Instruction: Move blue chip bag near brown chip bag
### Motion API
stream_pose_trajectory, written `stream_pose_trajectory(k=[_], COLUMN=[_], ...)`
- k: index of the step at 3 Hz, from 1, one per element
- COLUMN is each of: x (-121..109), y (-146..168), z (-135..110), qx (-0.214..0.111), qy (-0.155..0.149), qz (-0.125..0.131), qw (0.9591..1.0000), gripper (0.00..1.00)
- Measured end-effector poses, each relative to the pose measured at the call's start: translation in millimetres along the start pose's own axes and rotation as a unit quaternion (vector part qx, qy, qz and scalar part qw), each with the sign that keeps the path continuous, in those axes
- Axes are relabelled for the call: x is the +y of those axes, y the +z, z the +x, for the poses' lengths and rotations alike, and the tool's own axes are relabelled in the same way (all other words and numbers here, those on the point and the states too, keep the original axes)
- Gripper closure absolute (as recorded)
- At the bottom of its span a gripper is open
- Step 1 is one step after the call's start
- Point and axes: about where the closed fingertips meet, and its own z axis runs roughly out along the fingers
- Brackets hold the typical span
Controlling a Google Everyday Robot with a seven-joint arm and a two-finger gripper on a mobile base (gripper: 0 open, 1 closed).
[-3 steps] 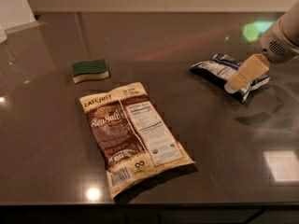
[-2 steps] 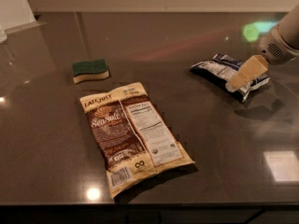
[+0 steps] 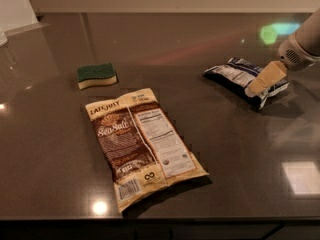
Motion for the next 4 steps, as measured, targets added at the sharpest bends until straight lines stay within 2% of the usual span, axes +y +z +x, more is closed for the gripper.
stream_pose_trajectory(k=[2, 3, 4], x=[-4, 5, 14], y=[17, 22, 23], z=[-1, -4, -5], qx=[0.012, 0.014, 0.013], qy=[-0.002, -0.008, -0.013], qz=[-0.008, -0.023, -0.035], qw=[0.9999, 0.9996, 0.9992], gripper=[0.0, 0.18, 0.41])
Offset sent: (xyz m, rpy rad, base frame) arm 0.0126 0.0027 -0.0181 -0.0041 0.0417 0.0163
